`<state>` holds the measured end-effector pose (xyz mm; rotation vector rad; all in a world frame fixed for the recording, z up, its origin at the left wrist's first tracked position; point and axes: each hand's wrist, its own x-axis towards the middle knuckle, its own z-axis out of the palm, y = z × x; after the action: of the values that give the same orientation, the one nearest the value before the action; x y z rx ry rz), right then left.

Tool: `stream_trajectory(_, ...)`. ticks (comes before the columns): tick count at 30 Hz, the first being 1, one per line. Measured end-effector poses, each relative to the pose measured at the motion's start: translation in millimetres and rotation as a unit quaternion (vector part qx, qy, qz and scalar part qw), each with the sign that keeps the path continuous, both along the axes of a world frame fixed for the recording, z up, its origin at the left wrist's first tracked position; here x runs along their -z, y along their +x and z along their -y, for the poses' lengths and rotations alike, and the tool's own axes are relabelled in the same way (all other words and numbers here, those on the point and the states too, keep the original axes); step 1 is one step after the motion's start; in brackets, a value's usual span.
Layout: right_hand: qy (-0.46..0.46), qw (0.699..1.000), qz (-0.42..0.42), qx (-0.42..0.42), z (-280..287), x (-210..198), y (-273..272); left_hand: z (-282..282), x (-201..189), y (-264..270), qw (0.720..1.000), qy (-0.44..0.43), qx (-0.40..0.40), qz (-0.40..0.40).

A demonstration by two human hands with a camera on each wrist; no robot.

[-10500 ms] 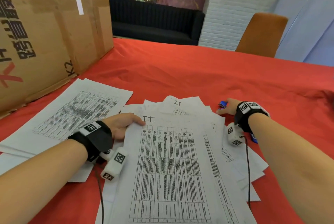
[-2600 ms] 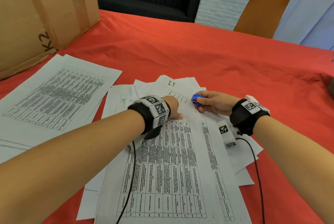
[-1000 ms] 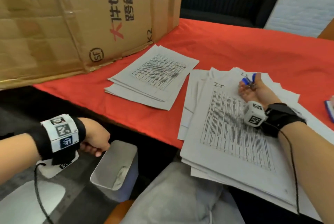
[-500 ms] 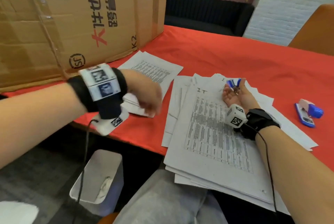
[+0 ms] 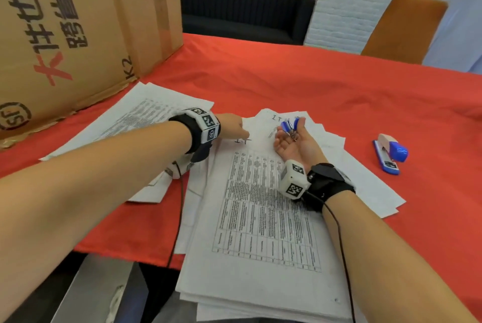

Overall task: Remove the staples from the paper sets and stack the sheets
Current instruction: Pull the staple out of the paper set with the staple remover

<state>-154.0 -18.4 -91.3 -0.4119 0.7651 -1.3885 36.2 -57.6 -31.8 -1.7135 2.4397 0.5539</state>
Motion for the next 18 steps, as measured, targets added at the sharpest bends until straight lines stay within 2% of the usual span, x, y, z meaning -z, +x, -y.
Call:
stream_trajectory(4, 0.016, 0.999, 0.027, 0.034, 5, 2, -3, 3, -9, 2, 0.998, 0.06, -0.016, 0.003)
stream_trajectory(7, 0.022, 0.998, 0.038, 0.044, 5, 3, -4, 1, -16, 11, 0.979, 0.163, -0.047, -0.115)
stream_trajectory(8, 0.022, 0.998, 0.039, 0.046, 5, 2, -4, -2, -19, 14, 0.974, 0.164, -0.058, -0.147)
stream_trajectory(11, 0.025, 0.998, 0.04, 0.044, 4, 3, -2, -9, -19, 27, 0.975, 0.07, -0.076, -0.198)
stream_trajectory(13, 0.036, 0.999, -0.003, 0.034, 5, -1, 0, -17, -16, 33, 0.98, 0.027, -0.062, -0.187)
stream_trajectory(15, 0.058, 0.995, -0.076, 0.006, 7, -14, -3, -29, -10, 36, 0.975, 0.026, -0.061, -0.211)
stream_trajectory(17, 0.072, 0.984, -0.16, -0.009, 16, -34, -22, -37, -5, 35, 0.951, 0.074, -0.097, -0.284)
stream_trajectory(18, 0.077, 0.968, -0.239, 0.002, 23, -44, -36, -40, -2, 35, 0.935, 0.106, -0.127, -0.315)
